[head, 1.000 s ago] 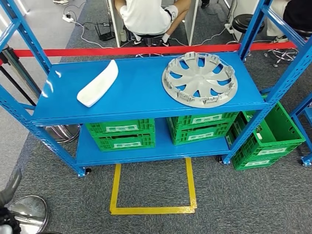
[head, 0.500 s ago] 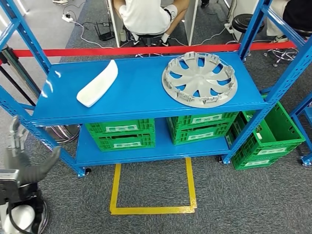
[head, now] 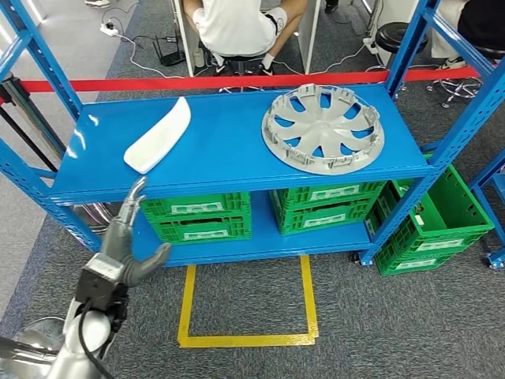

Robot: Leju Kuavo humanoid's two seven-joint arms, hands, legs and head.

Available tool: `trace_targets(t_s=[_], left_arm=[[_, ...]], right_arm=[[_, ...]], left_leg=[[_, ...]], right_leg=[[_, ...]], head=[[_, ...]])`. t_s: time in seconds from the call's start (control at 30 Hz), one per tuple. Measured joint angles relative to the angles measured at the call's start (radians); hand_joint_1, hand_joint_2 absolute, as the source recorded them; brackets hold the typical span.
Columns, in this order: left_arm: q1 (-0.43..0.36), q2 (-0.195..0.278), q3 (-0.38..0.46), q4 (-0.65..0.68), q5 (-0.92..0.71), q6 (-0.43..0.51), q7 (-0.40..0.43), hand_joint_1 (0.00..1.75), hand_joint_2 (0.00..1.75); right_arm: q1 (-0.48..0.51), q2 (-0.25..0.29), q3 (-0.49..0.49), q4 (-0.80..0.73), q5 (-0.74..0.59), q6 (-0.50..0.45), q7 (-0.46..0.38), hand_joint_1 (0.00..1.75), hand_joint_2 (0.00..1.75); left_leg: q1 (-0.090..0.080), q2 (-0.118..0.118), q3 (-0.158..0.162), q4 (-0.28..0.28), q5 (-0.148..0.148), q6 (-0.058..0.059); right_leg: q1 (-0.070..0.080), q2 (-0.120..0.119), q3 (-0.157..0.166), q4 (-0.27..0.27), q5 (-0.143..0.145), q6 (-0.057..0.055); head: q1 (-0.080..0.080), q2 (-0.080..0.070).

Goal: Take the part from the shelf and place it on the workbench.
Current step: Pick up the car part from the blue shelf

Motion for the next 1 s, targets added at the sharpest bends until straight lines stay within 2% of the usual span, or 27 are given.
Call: trace_targets(t_s=[0.2,0.33,0.63,0.87,1.0], left_arm=[[-0.032,-0.006,-0.034,0.059,-0.024,0.032,0.033,0.00,0.00],[-0.040,-0.012,-0.033,0.084,-0.030,0.117,0.062,0.00,1.75],[-0.019,-0.026,0.000,0.088,-0.034,0.228,0.074,0.00,1.75],[0.006,-0.054,0.020,0.088,-0.082,0.384,0.060,0.00,1.75],[0.014,-0.062,0.020,0.088,-0.090,0.437,0.064,0.00,1.75]], right_arm=[[-0.003,-0.001,0.015,0.000,0.002,0.000,0.004,0.00,1.75],[-0.002,-0.001,0.016,0.000,-0.010,-0.002,0.003,0.00,1.75],[-0.002,-0.001,0.016,0.000,-0.019,-0.004,0.003,0.00,1.75],[-0.001,-0.001,0.016,0.000,-0.029,-0.008,0.005,0.00,1.75],[-0.001,-0.001,0.016,0.000,-0.033,-0.008,0.007,0.00,1.75]], left_leg=[[0.000,0.000,0.000,0.000,0.000,0.000],[0.000,0.000,0.000,0.000,0.000,0.000],[0.000,0.000,0.000,0.000,0.000,0.000],[0.000,0.000,-0.001,0.000,0.000,0.000],[0.000,0.000,-0.001,0.000,0.000,0.000]], right_leg=[[0.000,0.000,0.000,0.000,0.000,0.000],[0.000,0.000,0.000,0.000,0.000,0.000],[0.000,0.000,0.000,0.000,0.000,0.000],[0.000,0.000,0.000,0.000,0.000,0.000],[0.000,0.000,0.000,0.000,0.000,0.000]], head=[[0.000,0.000],[0.000,0.000],[0.000,0.000],[0.000,0.000],[0.000,0.000]])
